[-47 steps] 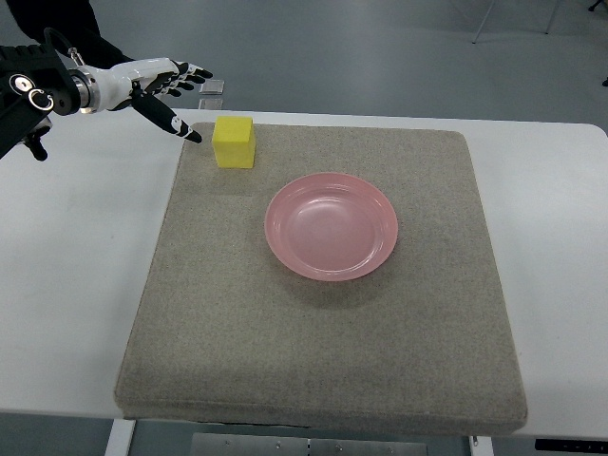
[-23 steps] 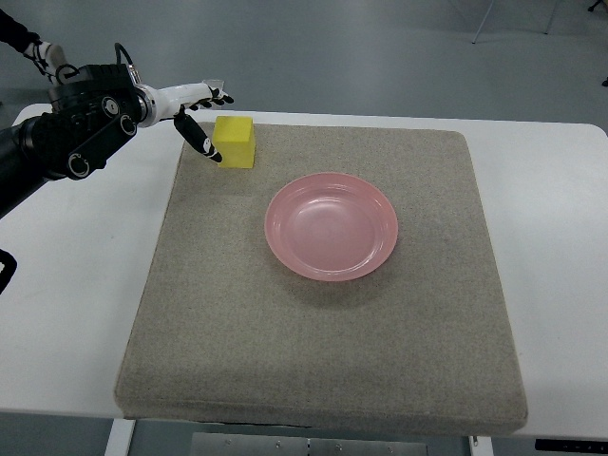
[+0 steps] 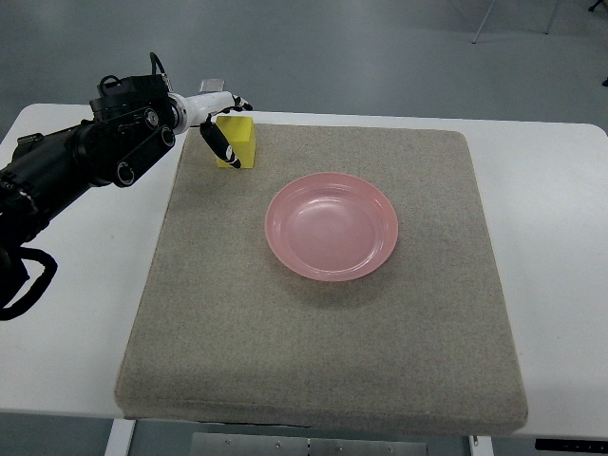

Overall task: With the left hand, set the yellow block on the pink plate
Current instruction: 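Lower the left hand over the yellow cube and close fingers around it, then carry the yellow cube with the left hand over the pink plate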

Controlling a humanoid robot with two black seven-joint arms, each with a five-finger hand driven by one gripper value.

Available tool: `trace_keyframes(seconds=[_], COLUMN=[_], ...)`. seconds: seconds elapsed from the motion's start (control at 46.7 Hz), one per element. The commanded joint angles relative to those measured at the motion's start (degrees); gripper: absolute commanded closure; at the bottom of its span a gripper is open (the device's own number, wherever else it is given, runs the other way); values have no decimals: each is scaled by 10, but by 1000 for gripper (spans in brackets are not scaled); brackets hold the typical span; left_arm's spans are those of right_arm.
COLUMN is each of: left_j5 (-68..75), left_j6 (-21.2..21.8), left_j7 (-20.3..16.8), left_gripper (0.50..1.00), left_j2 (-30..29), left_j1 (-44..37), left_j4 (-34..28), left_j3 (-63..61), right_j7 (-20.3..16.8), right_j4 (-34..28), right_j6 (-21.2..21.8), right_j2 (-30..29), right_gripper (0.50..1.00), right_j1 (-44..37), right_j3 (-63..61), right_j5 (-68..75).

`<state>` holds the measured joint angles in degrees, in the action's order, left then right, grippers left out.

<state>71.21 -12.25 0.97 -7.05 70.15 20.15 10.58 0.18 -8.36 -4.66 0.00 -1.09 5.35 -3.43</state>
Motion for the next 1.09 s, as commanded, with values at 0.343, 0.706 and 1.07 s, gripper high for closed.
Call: trace_keyframes(seconds=[0.343,0.706,1.07], left_j5=[1,-11,-38], left_j6=[19,9,-26], left_j7=[0,-11,-51], left_gripper=[881,1000,1000], left_j2=[6,-5,-80], left_j1=[2,26,36], left_j4=[-1,1,138], left_j3=[-34,-33,-24], right_j7=[0,0,0], right_j4=[0,0,0], right_j6=[0,0,0], right_j2=[0,0,0], right_gripper=[576,576,576], right_j1=[0,0,0], right_j3=[0,0,0], right_j5=[0,0,0])
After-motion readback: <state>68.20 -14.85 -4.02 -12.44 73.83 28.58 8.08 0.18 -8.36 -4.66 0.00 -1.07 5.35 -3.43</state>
